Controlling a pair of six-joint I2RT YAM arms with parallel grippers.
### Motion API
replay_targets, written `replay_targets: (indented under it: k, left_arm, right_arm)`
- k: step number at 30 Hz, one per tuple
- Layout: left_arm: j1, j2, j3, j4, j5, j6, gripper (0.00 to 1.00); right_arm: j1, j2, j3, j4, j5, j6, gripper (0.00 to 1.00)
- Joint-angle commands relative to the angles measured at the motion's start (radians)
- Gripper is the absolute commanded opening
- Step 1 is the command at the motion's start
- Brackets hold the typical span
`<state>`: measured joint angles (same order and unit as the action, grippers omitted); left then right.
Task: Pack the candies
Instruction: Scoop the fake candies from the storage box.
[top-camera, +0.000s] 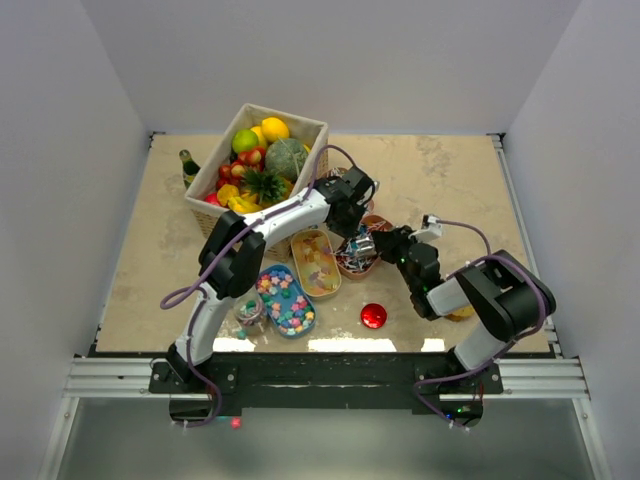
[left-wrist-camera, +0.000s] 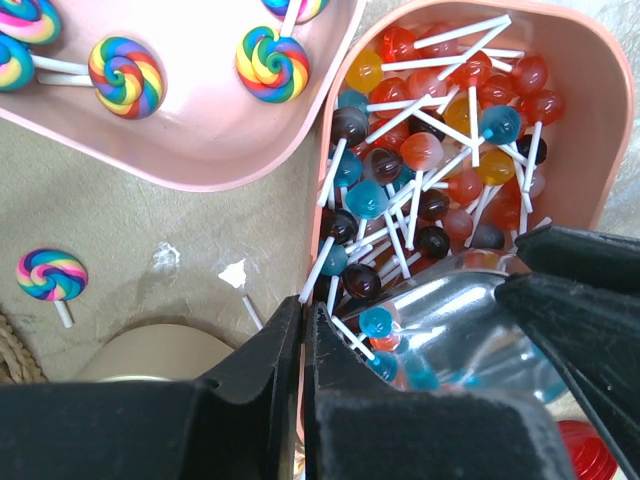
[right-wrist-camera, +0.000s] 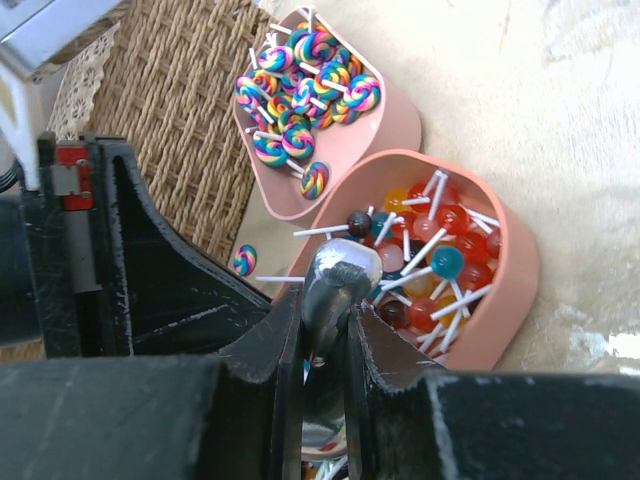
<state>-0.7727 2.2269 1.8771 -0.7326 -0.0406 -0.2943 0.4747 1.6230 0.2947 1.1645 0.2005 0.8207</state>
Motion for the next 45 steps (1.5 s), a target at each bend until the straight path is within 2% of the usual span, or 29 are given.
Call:
replay_targets:
  k: [1,4,7,13,23,35,45]
  left_arm:
    - [0.029,-0.053,0.047,-0.036,-0.073,0.012,0.0]
    - [0.029,-0.053,0.048,-0.036,-0.073,0.011,0.0]
    - [0.029,-0.05,0.051,-0.037,-0.074,0.007,0.0]
    - [0.027,-0.049,0.06,-0.045,-0.076,0.003,0.0]
    - [0.027,-0.046,0.082,-0.057,-0.076,-0.002,0.0]
    - [0.027,-0.027,0.108,-0.065,-0.067,-0.002,0.0]
    - [0.029,-0.026,0.123,-0.07,-0.054,-0.002,0.18]
  right_arm:
    - [0.015,0.103,-0.057,-0.014,-0.006,0.041,0.0]
    - [0.016,0.139,-0.057,0.03,-0.021,0.087,0.0]
    - [0.015,0.201,-0.084,0.196,-0.019,0.119,0.0]
    - [0.015,0.265,-0.106,0.314,-0.019,0.159,0.0]
    - [0.004,0.173,-0.107,0.271,-0.024,0.135,0.0]
    - [-0.061,0.083,-0.117,0.317,-0.061,0.118,0.0]
    - [-0.096,-0.017,-0.098,0.294,-0.076,0.132,0.0]
